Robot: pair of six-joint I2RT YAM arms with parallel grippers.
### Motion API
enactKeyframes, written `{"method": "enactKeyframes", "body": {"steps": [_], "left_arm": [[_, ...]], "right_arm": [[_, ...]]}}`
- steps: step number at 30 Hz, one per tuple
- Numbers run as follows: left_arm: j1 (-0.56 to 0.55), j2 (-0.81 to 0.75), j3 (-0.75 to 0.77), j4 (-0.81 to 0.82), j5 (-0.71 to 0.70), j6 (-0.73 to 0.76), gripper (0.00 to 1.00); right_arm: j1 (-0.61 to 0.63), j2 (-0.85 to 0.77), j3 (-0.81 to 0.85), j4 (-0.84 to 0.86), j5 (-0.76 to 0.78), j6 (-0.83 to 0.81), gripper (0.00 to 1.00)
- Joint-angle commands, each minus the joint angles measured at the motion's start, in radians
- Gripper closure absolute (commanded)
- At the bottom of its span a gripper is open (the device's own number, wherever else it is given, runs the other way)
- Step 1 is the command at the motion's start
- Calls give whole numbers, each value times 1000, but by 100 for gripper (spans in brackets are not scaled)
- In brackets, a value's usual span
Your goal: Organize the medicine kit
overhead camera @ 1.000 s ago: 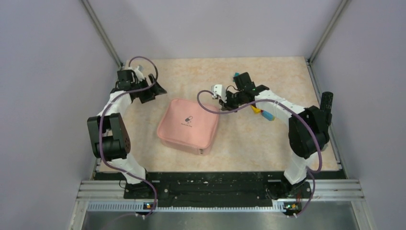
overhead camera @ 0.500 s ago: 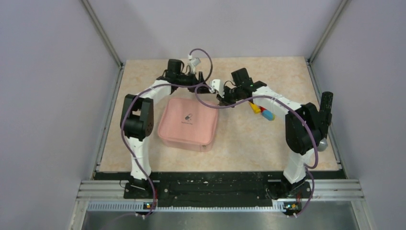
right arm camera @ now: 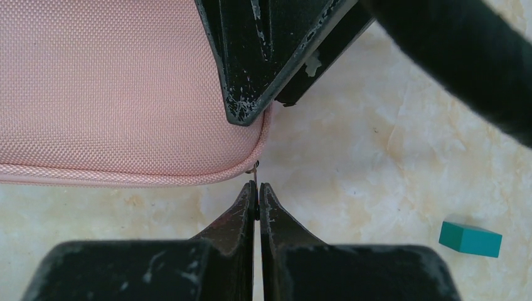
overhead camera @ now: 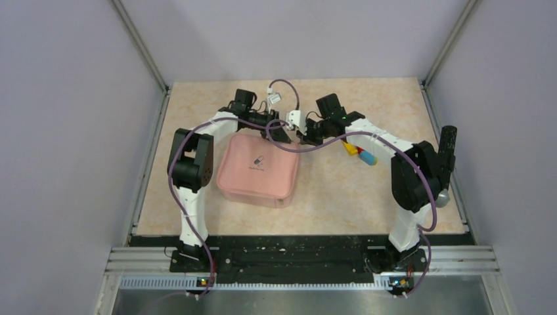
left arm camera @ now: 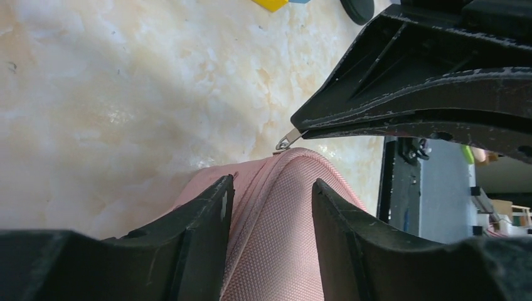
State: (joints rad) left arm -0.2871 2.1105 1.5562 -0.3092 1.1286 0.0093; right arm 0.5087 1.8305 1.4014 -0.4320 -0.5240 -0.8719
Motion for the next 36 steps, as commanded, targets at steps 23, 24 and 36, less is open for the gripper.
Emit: {"method": "enactKeyframes", "body": {"steps": [23,24,36], "left_arm": [[126,-19,65,-109,-272,86,100],[147,-24,71,-94,-309,49,100],[272,-62,79,2,-664,-303,100]], "right_arm": [[2,-165,-101,11,-52,-13,100],[3,-174,-112,-4,-61,-12,100],[21,-204,-175,-67,-147,46,100]]}}
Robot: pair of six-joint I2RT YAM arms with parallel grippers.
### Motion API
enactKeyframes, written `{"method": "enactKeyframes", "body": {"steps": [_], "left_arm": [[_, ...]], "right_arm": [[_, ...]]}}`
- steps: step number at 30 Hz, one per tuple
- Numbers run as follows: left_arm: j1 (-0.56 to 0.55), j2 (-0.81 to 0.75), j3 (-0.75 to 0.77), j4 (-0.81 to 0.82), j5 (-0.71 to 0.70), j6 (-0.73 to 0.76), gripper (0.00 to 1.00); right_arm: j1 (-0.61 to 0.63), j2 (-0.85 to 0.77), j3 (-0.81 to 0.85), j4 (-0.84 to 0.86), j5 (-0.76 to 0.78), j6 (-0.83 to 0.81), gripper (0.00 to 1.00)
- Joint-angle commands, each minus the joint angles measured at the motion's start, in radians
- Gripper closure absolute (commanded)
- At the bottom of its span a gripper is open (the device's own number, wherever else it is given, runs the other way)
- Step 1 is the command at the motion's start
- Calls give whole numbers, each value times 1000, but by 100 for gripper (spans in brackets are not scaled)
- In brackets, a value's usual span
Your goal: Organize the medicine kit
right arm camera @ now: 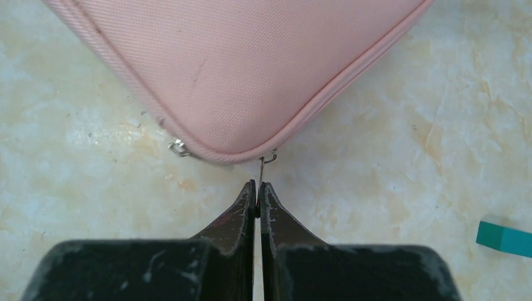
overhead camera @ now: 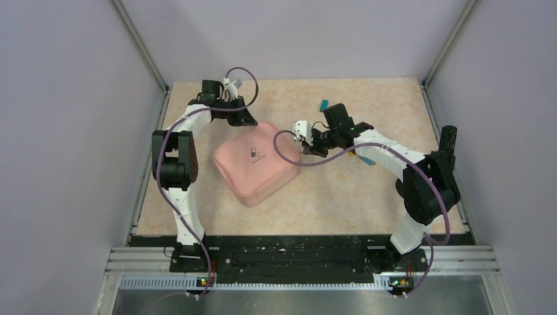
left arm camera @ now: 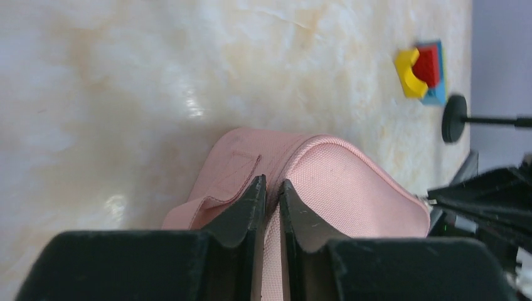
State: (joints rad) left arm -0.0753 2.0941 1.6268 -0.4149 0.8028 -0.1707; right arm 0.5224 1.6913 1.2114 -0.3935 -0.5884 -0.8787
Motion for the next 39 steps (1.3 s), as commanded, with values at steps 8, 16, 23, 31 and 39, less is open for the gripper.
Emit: {"method": "enactKeyframes", "body": {"steps": [8,16,23,31,39], "left_arm": [[69,-65,-14,131,-584,-250,100],[69,-66,-10,194,-552,-291,100],[69,-150,65,163,-349,-28,54],[101,-382,78,-40,-489,234,2],[108,-585,-41,-165,-513,264,1]], "right_arm": [[20,-84,-4,-122,-108,144,100],[15,-69,-47,39,-90,342,98],[-18,-116,61,36,-37,428,63],[-96,-145,276,63,310,723,1],[-112,-126,391,47,873,852,1]]}}
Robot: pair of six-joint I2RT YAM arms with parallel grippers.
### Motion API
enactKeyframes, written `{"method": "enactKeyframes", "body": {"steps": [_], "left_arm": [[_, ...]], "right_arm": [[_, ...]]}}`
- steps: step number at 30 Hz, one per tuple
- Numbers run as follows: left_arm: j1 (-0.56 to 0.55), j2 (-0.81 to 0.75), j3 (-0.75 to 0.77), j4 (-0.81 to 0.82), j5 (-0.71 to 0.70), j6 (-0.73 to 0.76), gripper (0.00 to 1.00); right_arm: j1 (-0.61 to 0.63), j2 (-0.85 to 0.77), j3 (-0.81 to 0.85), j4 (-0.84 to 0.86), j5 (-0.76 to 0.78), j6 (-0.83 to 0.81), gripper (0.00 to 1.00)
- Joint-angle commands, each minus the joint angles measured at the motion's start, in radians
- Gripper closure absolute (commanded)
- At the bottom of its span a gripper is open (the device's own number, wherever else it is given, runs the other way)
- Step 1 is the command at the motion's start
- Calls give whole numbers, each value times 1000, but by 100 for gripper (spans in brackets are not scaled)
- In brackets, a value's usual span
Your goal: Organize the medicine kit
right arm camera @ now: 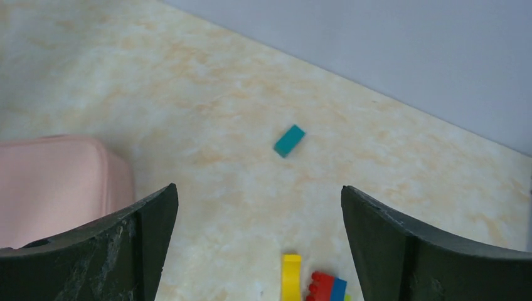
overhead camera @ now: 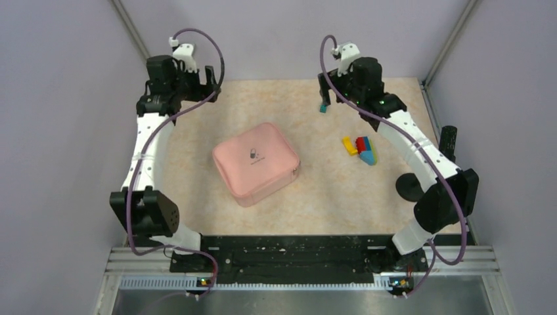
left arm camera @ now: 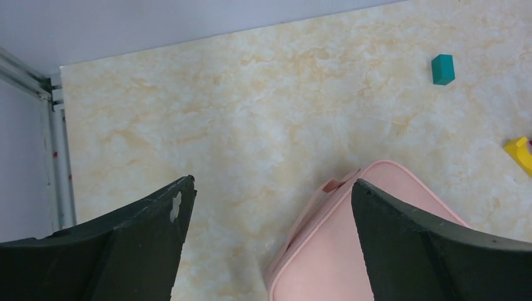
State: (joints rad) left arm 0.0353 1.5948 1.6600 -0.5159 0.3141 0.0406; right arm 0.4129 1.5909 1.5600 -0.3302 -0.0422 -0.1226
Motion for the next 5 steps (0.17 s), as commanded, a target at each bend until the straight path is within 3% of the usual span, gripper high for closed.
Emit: {"method": "enactKeyframes", "body": {"steps": [1,5], "left_arm": [[-2,-110,-113,-42,-45,53,1],[-4,-183,-221,91,-85,-6,2]], "right_arm": [[-2,-32,30,-21,328,80,1],[-3,-62,-44,24,322,74,1]]}}
